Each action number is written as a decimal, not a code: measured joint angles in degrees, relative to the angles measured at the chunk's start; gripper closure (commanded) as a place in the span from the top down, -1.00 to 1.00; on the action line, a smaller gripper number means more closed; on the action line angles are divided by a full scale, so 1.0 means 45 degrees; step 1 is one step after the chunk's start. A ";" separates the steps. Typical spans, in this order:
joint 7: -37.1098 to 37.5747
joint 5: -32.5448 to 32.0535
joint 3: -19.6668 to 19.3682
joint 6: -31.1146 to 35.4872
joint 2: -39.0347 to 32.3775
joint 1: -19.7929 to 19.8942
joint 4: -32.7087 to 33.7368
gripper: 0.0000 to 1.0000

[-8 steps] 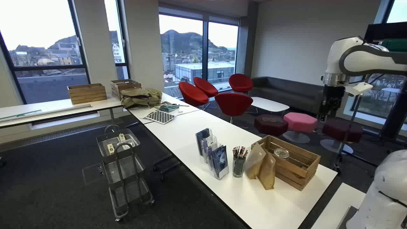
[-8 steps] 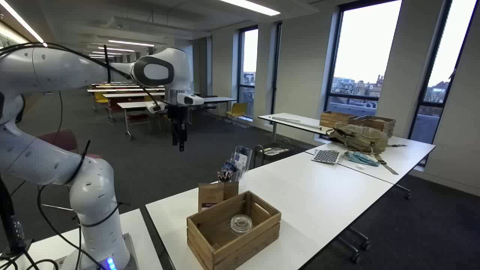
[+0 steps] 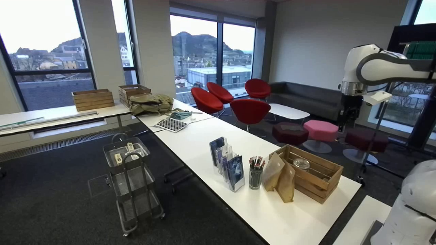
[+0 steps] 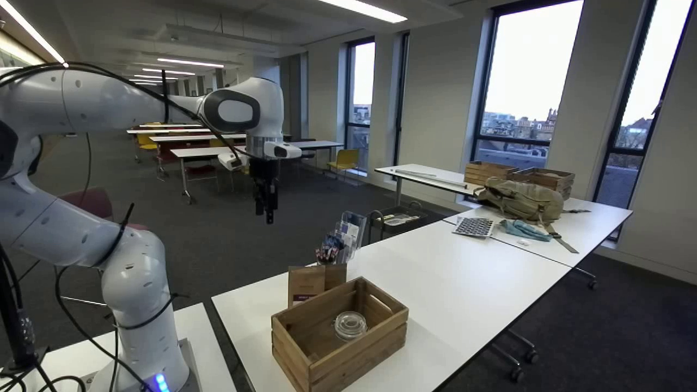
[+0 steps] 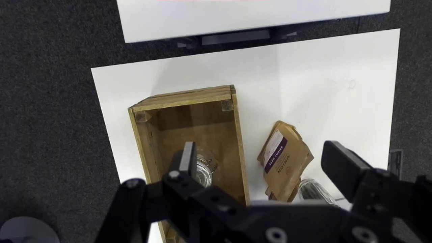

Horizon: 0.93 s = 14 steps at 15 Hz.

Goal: Put one brown packet inside the wooden crate

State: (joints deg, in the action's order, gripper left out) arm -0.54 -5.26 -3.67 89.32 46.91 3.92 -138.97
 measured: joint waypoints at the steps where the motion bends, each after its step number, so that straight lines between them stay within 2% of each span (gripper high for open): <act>1: -0.0001 0.0000 0.0013 0.0382 -0.0369 -0.0090 -0.0071 1.00; 6: 0.0277 0.0625 -0.0080 0.2198 -0.2947 -0.0241 0.0156 1.00; 11: 0.1316 0.3063 -0.0599 0.2341 -0.5453 -0.0159 0.1400 1.00; 14: 0.2019 0.3737 -0.0632 0.2204 -0.6406 -0.0092 0.1959 1.00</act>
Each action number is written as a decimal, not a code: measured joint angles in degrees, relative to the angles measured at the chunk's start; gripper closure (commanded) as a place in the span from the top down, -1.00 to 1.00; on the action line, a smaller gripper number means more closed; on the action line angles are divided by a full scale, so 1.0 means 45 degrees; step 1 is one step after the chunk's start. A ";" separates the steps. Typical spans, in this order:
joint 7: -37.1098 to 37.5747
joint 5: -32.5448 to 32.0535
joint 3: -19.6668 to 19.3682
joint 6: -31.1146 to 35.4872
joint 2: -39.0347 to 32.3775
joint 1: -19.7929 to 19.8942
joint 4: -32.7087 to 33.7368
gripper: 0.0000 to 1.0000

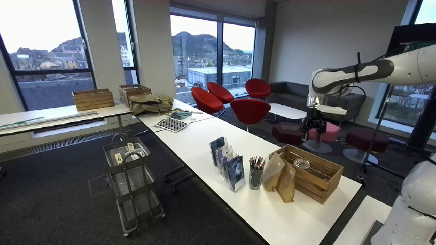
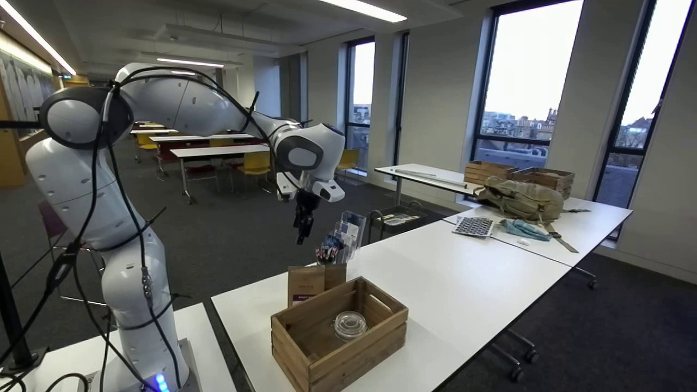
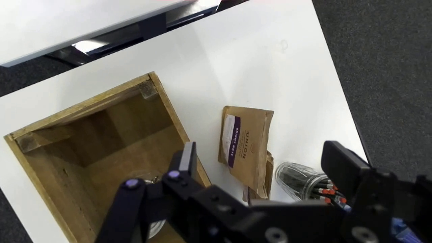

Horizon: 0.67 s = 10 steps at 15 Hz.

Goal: Put one brown packet inside the wooden crate

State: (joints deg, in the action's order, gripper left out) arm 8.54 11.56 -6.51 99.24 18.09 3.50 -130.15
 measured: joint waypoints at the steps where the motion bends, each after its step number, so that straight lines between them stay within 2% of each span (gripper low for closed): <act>1: 0.0032 0.0053 0.0000 -0.0019 -0.0142 0.0012 0.0094 1.00; 7: 0.0042 0.0065 0.0026 -0.0025 -0.0250 0.0051 0.0187 1.00; 10: 0.0059 0.0299 0.0062 0.0160 -0.0795 0.0049 0.0151 1.00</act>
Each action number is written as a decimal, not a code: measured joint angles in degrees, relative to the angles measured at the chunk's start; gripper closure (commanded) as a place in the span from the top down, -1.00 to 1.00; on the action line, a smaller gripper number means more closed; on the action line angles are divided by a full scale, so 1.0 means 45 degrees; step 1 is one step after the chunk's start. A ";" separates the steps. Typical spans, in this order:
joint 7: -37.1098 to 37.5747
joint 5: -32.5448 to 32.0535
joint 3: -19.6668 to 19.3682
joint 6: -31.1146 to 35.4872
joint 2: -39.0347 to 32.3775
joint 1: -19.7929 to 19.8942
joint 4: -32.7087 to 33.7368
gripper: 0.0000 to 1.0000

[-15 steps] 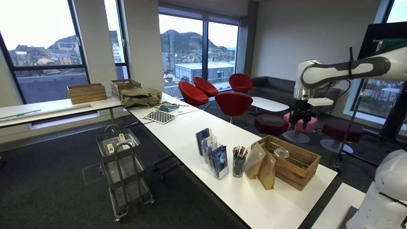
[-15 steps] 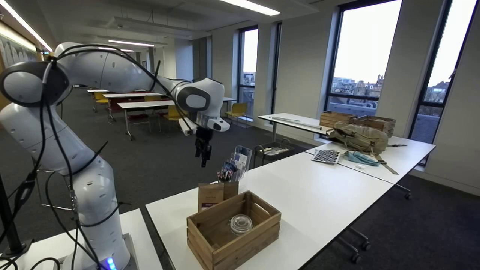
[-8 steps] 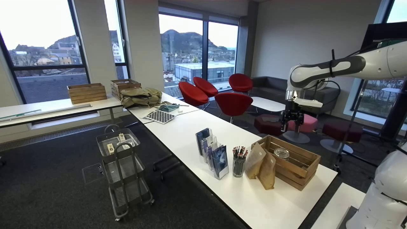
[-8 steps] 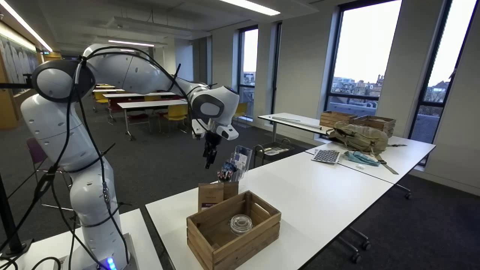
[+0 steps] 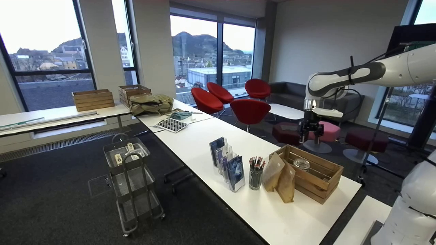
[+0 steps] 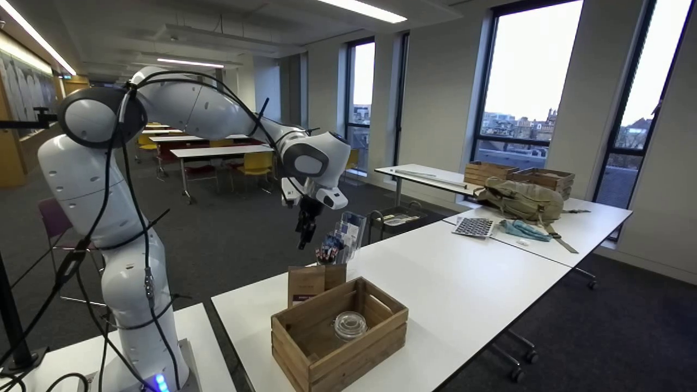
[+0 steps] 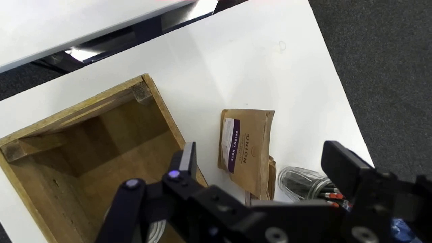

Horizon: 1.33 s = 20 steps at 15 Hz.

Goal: Put one brown packet inside the wooden crate

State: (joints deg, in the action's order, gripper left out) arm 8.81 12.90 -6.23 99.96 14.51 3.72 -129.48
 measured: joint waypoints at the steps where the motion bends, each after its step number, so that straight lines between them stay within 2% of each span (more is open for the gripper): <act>1: 0.0027 0.0192 0.0044 0.0169 -0.0355 -0.0001 -0.0006 1.00; 9: 0.0382 0.1147 0.0589 0.1758 -0.3435 -0.0187 0.0091 1.00; 20: 0.0405 0.1398 0.0622 0.1889 -0.4099 -0.0196 0.0168 1.00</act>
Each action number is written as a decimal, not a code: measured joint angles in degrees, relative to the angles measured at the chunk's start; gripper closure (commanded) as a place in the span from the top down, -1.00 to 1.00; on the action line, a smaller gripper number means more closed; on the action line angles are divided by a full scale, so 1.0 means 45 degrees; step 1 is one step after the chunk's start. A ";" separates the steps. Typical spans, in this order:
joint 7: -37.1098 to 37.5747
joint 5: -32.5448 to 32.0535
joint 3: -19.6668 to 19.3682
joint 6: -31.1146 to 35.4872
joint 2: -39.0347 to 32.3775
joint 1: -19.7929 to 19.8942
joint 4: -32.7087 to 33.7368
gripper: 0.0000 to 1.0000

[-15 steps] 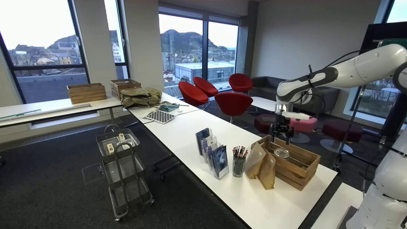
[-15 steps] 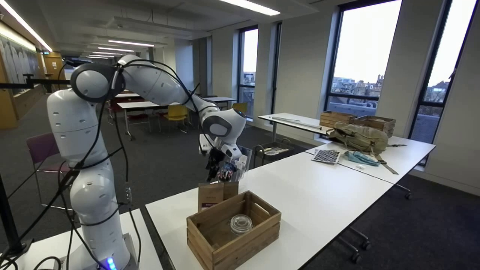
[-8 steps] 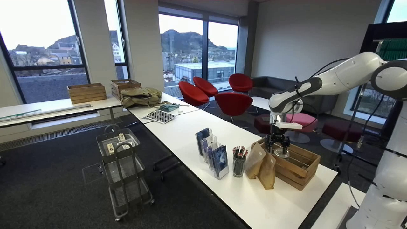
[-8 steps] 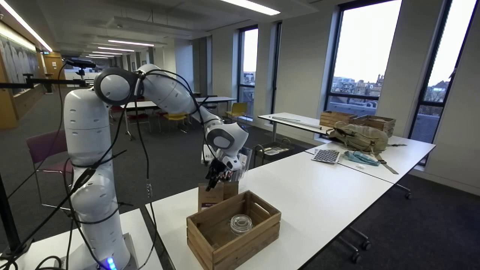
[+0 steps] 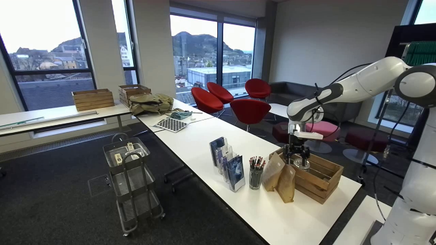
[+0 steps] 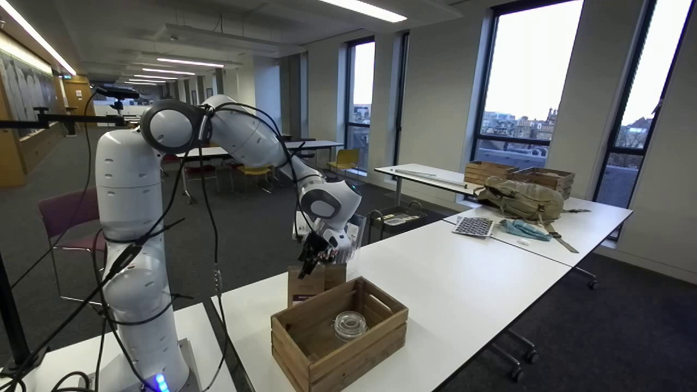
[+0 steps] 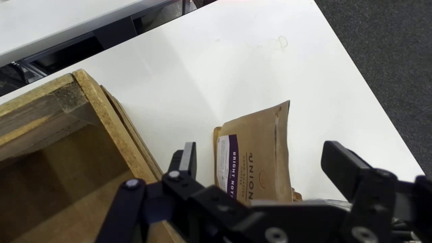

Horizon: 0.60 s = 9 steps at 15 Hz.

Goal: Put one brown packet inside the wooden crate

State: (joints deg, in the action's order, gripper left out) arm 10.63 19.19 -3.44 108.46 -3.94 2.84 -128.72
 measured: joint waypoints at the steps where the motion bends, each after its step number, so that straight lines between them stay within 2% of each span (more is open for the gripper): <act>1: 0.0000 0.0016 0.0015 0.0000 0.0000 -0.0002 0.0003 1.00; 3: 0.0002 0.0021 0.0043 0.0000 0.0000 -0.0014 0.0008 1.00; 4: 0.0004 0.0021 0.0060 0.0000 -0.0001 -0.0020 0.0009 0.50; 6: 0.0004 0.0021 0.0102 0.0000 -0.0016 -0.0040 0.0010 0.37; 9: 0.0006 0.0021 0.0129 0.0000 -0.0044 -0.0118 0.0010 -0.13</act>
State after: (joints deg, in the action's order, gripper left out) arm 10.66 19.29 -2.86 108.46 -4.14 2.31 -128.67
